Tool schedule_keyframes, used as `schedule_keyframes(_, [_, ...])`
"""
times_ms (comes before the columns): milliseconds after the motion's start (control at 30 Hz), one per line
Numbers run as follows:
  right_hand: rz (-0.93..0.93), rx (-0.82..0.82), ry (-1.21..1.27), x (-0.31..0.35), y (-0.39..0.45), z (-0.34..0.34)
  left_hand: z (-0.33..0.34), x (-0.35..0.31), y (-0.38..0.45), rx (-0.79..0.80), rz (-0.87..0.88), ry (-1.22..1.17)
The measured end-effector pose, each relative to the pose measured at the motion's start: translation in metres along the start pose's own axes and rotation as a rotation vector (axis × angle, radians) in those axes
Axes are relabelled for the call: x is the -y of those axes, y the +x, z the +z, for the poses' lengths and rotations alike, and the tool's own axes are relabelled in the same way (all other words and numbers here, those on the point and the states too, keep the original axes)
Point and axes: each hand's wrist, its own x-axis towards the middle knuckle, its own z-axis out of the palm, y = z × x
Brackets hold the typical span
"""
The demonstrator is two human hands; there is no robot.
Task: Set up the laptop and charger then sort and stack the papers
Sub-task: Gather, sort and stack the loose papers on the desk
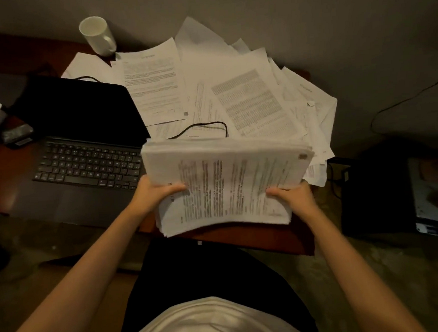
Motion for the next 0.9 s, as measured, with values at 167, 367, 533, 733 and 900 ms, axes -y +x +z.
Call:
schedule_keyframes(167, [0.012,0.192,0.065,0.037,0.014,0.015,-0.034,-0.009,-0.011,0.099,-0.057,-0.031])
schedule_keyframes(367, [-0.063,0.526,-0.074,0.1,0.033,0.057,-0.092,0.01,-0.054,0.146,-0.121,-0.192])
schedule_keyframes(533, [-0.064,0.802,-0.159,0.163,0.038,0.132,-0.133,0.033,-0.105,-0.088,-0.105,-0.6])
schedule_keyframes(733, [0.146,0.888,0.145,0.215,0.027,0.234,-0.175,0.063,-0.146,-0.393,-0.094,-1.072])
schedule_keyframes(900, [0.151,0.967,0.267,0.214,0.001,0.335,-0.232,0.092,-0.136,-0.558,-0.031,-1.173])
